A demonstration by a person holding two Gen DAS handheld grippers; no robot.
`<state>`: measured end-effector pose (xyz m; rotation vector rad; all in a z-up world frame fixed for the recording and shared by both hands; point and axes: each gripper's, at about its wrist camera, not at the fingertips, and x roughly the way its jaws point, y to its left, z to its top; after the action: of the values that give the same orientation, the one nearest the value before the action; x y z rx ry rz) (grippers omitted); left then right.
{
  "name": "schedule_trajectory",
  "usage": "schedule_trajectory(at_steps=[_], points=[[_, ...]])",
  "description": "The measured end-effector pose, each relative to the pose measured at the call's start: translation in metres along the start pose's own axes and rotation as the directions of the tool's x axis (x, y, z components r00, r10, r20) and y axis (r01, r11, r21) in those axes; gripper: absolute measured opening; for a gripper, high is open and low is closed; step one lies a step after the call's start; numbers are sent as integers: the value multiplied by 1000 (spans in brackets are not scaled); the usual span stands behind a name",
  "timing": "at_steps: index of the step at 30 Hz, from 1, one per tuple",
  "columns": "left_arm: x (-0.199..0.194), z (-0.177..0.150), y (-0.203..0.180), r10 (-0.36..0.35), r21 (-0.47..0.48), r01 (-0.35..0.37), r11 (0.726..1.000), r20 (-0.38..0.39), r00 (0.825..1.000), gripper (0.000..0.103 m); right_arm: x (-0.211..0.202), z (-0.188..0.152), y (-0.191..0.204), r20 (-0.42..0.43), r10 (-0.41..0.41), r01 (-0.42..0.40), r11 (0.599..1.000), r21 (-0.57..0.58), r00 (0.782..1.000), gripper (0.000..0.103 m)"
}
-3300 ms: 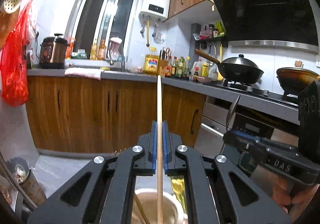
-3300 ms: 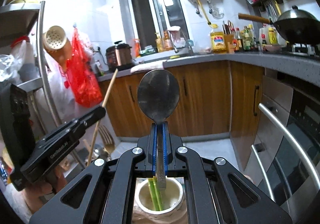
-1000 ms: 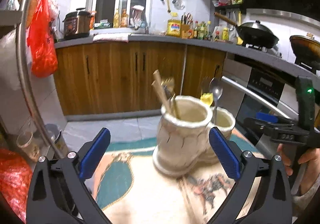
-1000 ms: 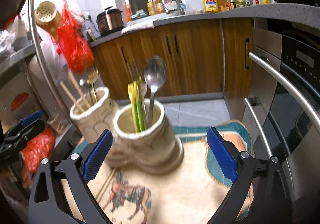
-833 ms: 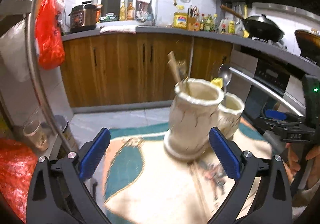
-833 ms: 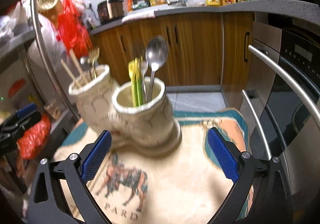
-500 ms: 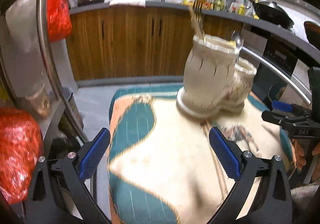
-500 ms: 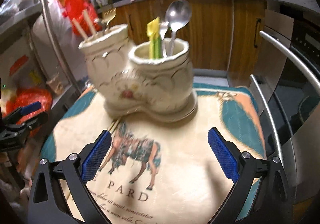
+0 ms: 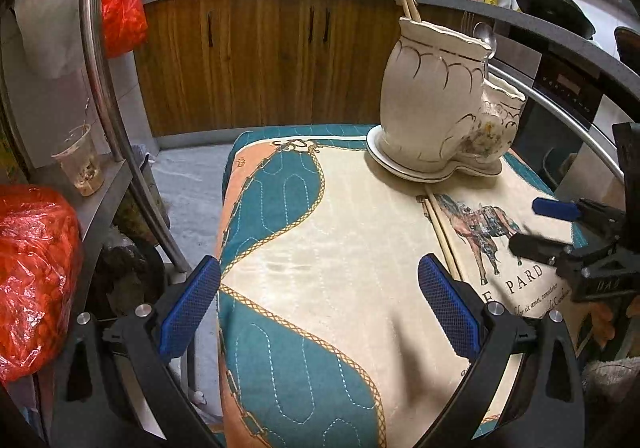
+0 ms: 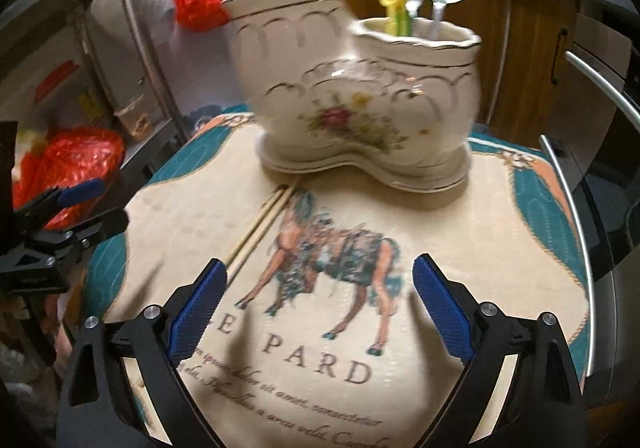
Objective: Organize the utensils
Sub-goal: 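Move both tools back over the remaining chopsticks, then grasp a chopstick with the right gripper while the left grasps another chopstick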
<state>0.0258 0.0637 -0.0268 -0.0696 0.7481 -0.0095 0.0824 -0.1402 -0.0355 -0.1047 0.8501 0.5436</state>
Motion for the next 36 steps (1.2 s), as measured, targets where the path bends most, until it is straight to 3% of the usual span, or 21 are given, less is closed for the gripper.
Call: schedule_trajectory(at_steps=[10,15,20,24,31,36], points=[[-3,-3,12,15,-31,-15,999,0,1000,97,15,-5,31,-75,80,-83,996,-32,994,44],[-4,-4,14,17,-33,-17,999,3,1000,97,17,-8,38,-96,91,-95,995,-40,991,31],[-3,-4,16,12,-38,-12,999,4,1000,97,19,-9,39,-101,89,-94,995,-39,991,29],[-4,-4,15,12,-36,-11,999,4,1000,97,17,-8,38,-96,68,-72,996,-43,993,18],[-4,-3,16,13,-41,-13,999,5,1000,97,16,-5,33,-97,-11,4,998,-68,995,17],[-5,-3,15,7,-39,-7,999,9,1000,97,16,-5,18,-114,-20,17,999,-33,993,17]])
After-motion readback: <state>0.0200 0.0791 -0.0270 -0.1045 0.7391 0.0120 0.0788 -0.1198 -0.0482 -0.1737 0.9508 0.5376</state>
